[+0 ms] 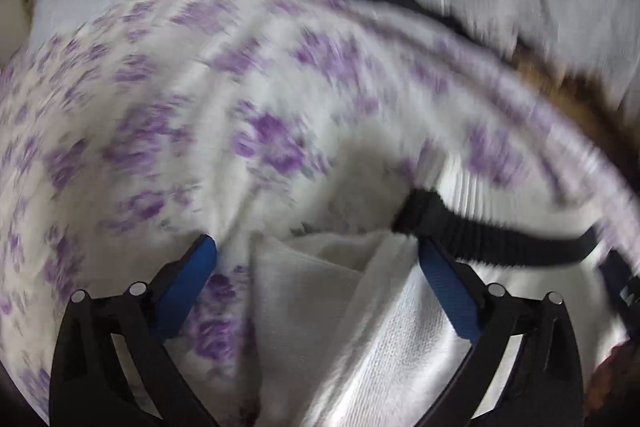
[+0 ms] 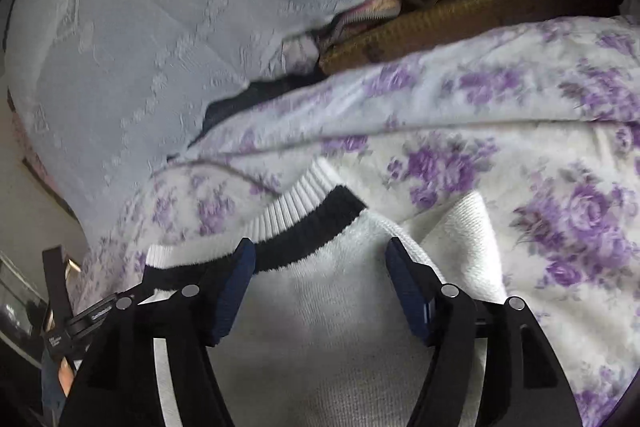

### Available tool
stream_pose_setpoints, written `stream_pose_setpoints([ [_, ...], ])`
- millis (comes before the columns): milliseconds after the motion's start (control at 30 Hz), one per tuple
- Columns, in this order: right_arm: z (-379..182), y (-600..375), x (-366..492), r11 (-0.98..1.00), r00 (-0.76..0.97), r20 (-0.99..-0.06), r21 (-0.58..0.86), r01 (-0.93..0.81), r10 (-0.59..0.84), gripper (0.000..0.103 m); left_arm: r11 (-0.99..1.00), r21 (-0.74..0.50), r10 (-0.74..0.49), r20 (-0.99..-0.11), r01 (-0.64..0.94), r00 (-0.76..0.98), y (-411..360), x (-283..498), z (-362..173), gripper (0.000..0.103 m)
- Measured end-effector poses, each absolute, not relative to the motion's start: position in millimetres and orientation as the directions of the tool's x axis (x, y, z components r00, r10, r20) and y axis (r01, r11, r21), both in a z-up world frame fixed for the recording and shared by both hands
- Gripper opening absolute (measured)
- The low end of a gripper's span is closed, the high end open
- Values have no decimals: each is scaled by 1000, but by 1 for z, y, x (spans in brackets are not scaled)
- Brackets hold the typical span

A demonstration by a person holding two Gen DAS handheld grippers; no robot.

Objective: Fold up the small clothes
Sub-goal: 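Open both grippers and lift them off the folded sweater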

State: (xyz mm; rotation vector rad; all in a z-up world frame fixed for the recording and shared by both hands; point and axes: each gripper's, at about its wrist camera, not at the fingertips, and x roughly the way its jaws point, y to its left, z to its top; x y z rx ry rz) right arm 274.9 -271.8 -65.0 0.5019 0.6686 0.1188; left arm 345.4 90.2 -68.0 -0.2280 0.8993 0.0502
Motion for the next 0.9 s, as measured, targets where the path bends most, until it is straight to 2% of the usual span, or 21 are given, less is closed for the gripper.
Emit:
stream_pose_setpoints([
  [67, -55, -268, 258, 904, 813, -548, 422, 67, 196, 68, 967, -210, -68, -764, -147, 642, 97, 329, -57, 98],
  [167, -39, -257, 234, 924, 834, -515, 383, 18, 198, 68, 971, -227, -116, -717, -73, 687, 95, 297, -37, 98],
  [233, -31, -248, 218, 934, 835, -514, 356, 1, 196, 68, 983, -183, -112, -702, -26, 703, 83, 274, -30, 98],
  [300, -33, -238, 206, 953, 818, -546, 303, -6, 179, 71, 993, -115, -109, -724, 37, 681, 63, 256, -35, 98],
  [400, -63, -219, 214, 985, 712, -692, 174, 11, 114, 80, 997, 56, 19, -793, 43, 608, 36, 249, -71, 99],
  [433, -71, -211, 210, 995, 717, -693, 100, -9, 76, 80, 995, 84, 40, -786, 43, 617, 31, 245, -80, 99],
  [500, -60, -211, 202, 996, 731, -681, 87, 18, 46, 79, 994, 109, 75, -757, 13, 649, 30, 233, -71, 99],
  [600, -45, -213, 166, 989, 780, -619, 148, 3, 90, 83, 999, 46, 35, -717, -2, 696, 33, 204, -54, 99],
  [667, -51, -208, 156, 992, 756, -649, 122, -11, 88, 84, 1000, 25, 6, -717, 17, 697, 30, 186, -53, 99],
  [733, -67, -200, 147, 999, 726, -686, 45, -26, 50, 90, 998, 52, 24, -736, 21, 676, 25, 179, -62, 99],
  [767, -71, -193, 148, 999, 708, -705, 12, -39, 36, 99, 997, 69, 40, -744, 17, 667, 22, 176, -69, 99],
  [833, -74, -183, 147, 999, 695, -719, -28, -44, 10, 99, 997, 74, 50, -738, 7, 673, 21, 172, -74, 99],
  [900, -72, -187, 140, 1000, 704, -710, -2, -31, 21, 99, 998, 65, 42, -742, 10, 669, 24, 170, -74, 99],
])
